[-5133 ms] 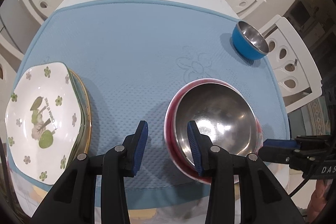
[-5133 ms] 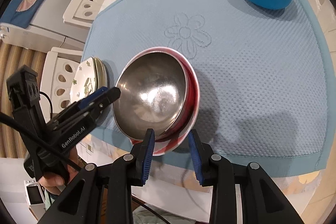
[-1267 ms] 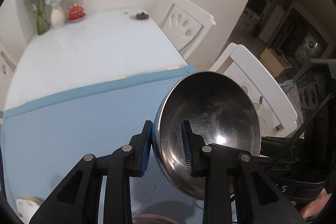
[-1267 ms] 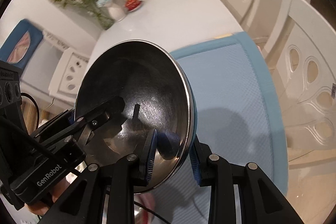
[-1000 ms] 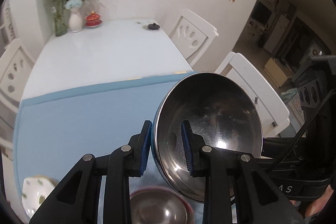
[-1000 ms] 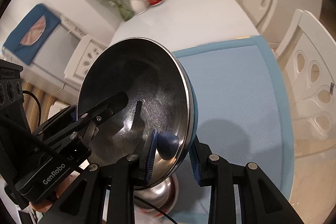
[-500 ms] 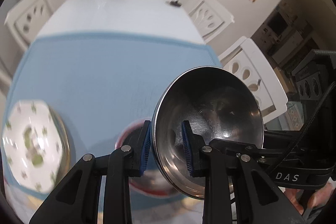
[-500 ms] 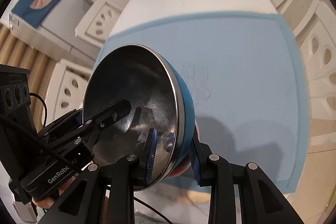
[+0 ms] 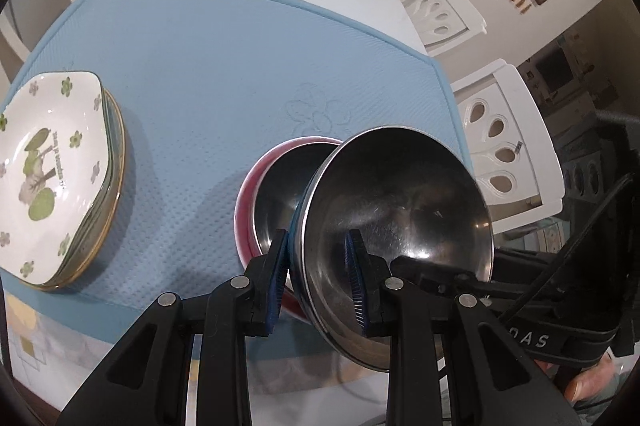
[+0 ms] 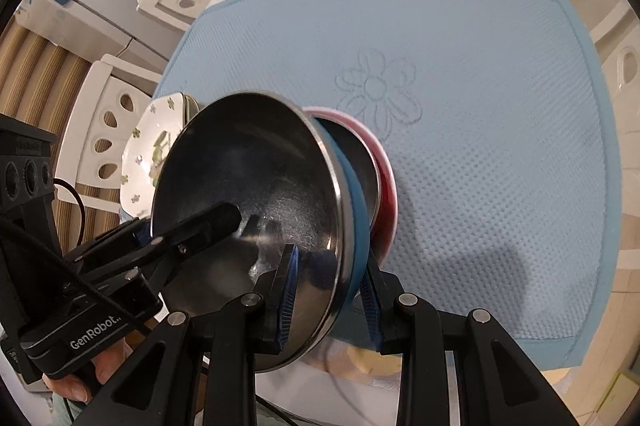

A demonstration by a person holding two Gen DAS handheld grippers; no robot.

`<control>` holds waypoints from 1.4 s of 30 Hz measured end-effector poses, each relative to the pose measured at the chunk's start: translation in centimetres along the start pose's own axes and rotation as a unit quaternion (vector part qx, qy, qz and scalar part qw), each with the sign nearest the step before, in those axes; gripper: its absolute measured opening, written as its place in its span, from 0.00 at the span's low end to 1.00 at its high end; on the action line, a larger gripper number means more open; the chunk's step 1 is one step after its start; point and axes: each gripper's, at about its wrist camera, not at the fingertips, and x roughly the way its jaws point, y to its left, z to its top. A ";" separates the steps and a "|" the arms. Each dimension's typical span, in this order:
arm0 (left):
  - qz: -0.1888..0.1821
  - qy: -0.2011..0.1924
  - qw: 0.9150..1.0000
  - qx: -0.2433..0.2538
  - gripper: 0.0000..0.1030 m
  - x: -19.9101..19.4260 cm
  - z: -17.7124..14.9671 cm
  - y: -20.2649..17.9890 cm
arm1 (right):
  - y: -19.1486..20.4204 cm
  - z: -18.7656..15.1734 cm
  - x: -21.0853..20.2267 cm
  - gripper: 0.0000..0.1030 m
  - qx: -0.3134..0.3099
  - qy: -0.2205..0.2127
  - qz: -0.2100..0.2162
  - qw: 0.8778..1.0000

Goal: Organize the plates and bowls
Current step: 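Lower the blue steel bowl into the magenta steel bowl with both grippers, then open both grippers and pull them back from the bowl stack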

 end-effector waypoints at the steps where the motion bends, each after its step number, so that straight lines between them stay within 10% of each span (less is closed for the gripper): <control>1: 0.001 -0.001 1.000 -0.001 0.23 0.1 0.2 -0.1 | 0.0 0.1 0.2 0.29 0.001 0.003 0.001 1.000; 19: 0.027 -0.038 0.999 0.002 0.35 -0.7 2.5 1.4 | 0.8 0.6 -0.6 0.30 -0.019 -0.015 -0.041 0.999; 29: 0.016 -0.024 1.000 -0.008 0.35 -0.4 1.6 1.9 | -3.5 1.3 -1.2 0.30 0.073 0.004 0.089 0.993; 42: 0.022 -0.013 1.000 -0.016 0.35 0.4 1.2 1.9 | -4.9 0.9 -0.7 0.30 0.090 0.007 0.090 0.992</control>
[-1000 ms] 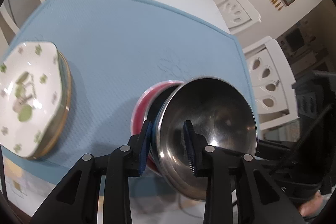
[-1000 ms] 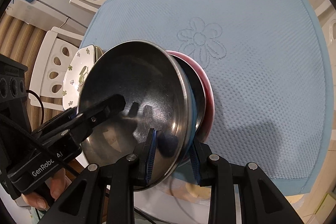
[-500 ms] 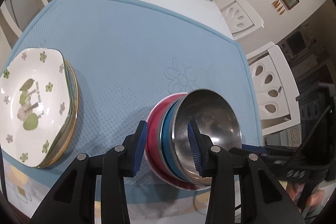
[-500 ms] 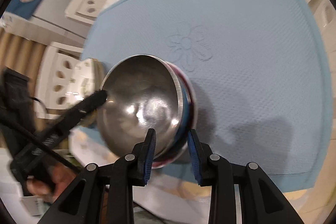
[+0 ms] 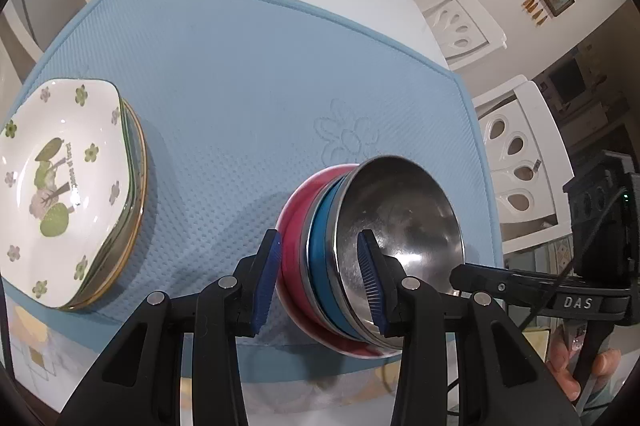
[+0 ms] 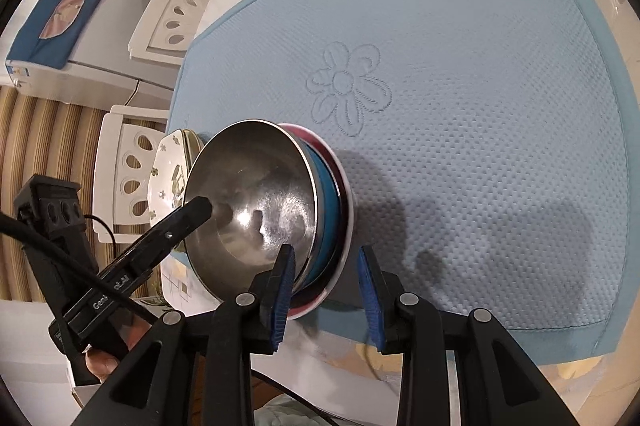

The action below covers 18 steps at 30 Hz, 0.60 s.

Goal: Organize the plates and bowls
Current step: 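Open both grippers and pull them back from the bowl stack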

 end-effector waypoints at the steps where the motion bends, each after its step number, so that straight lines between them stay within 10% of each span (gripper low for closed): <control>1: 0.001 0.001 1.000 -0.001 0.35 0.1 0.0 0.0 | 0.1 0.0 0.1 0.30 0.000 -0.001 0.000 1.000; 5: -0.003 0.002 1.000 -0.005 0.38 0.0 0.0 -0.1 | -0.3 -0.2 -0.8 0.33 -0.002 -0.015 0.007 1.000; 9: 0.010 -0.008 1.000 -0.004 0.58 -0.4 0.2 -0.3 | -0.8 -0.2 -2.1 0.58 0.003 -0.046 0.018 0.999; 18: -0.004 0.005 1.000 -0.024 0.57 0.8 0.5 0.4 | -1.3 0.4 -1.3 0.59 0.000 -0.048 0.017 0.999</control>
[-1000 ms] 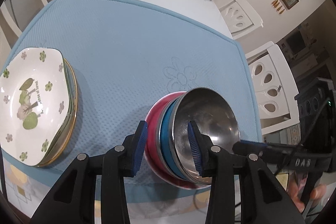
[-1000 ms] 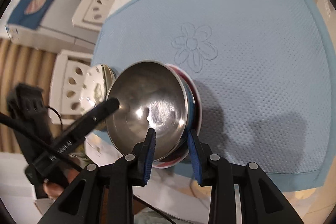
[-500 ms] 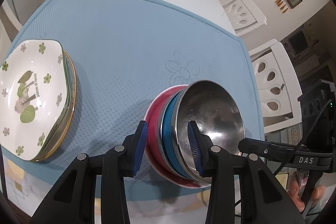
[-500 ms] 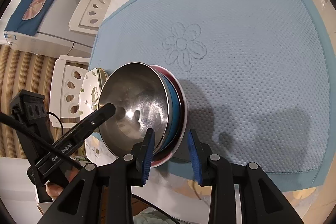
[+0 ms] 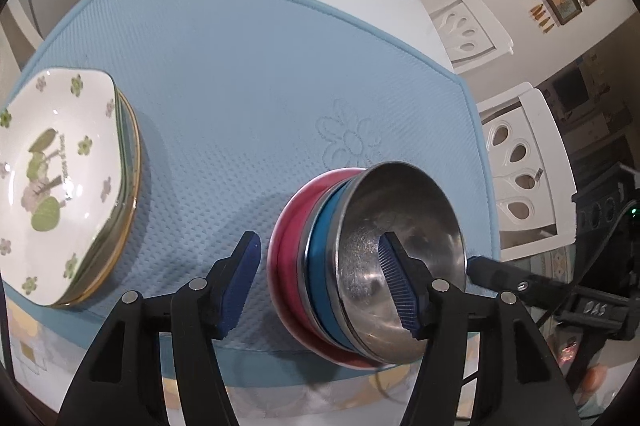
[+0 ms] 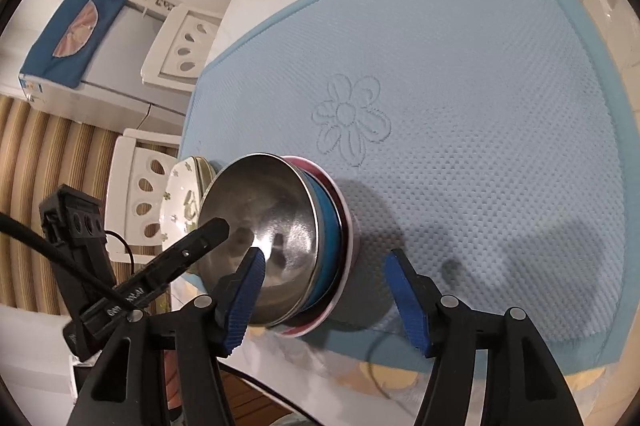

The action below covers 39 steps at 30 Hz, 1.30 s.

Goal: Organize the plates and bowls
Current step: 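Open both grippers and pull them back from the bowl stack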

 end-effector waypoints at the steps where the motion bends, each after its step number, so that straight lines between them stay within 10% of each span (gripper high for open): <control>1: 0.000 0.002 1.000 -0.005 0.57 0.3 0.0 0.2 | -0.1 0.0 0.4 0.59 -0.003 0.003 -0.003 1.000; 19: 0.014 -0.028 0.999 -0.040 0.57 -0.8 -0.7 1.5 | -2.2 -0.6 2.7 0.59 0.041 -0.026 0.013 0.999; 39: 0.023 -0.089 0.984 0.152 0.69 -12.1 -4.4 0.8 | 9.9 -10.3 -4.5 0.60 0.033 -0.177 -0.145 0.973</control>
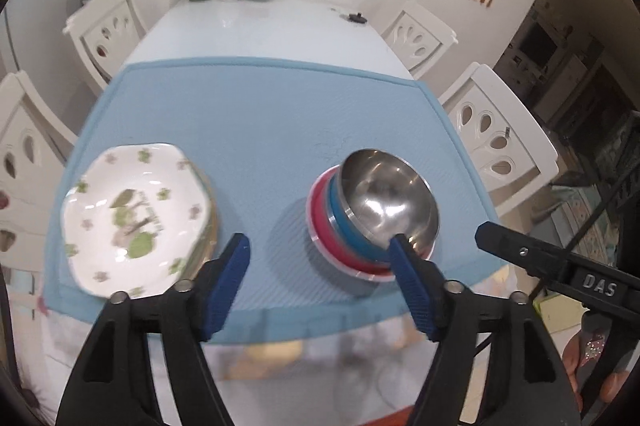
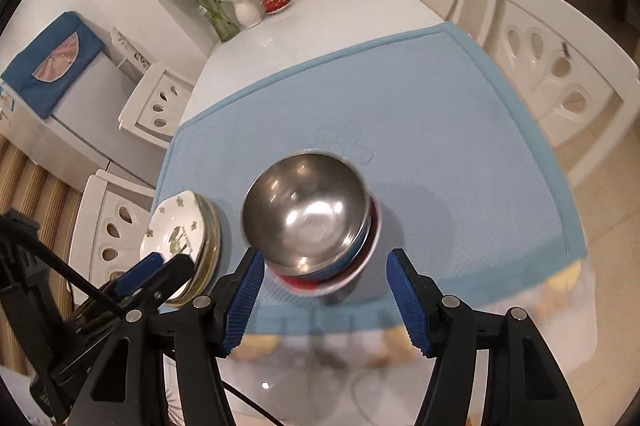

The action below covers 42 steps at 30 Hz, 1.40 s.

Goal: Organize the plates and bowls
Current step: 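Open both grippers and pull them back from the bowl stack, then move both grippers to the nested bowl stack and close on its rim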

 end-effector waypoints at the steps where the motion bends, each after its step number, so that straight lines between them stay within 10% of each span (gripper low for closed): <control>1: 0.001 -0.004 1.000 0.003 0.69 -0.6 -0.3 0.1 | 0.8 -0.9 -0.2 0.60 0.002 -0.001 -0.008 1.000; 19: -0.017 -0.009 0.999 0.038 0.75 -4.7 -2.6 1.1 | 4.6 -7.0 -3.1 0.65 0.010 -0.052 -0.039 0.998; 28: -0.089 0.029 0.995 -0.037 0.75 2.1 0.9 -0.3 | 1.1 -3.7 -1.4 0.65 0.022 -0.043 0.005 0.999; 42: -0.010 0.101 0.991 -0.087 0.74 13.6 1.5 -0.6 | -5.6 0.8 8.2 0.66 0.027 0.031 0.029 0.999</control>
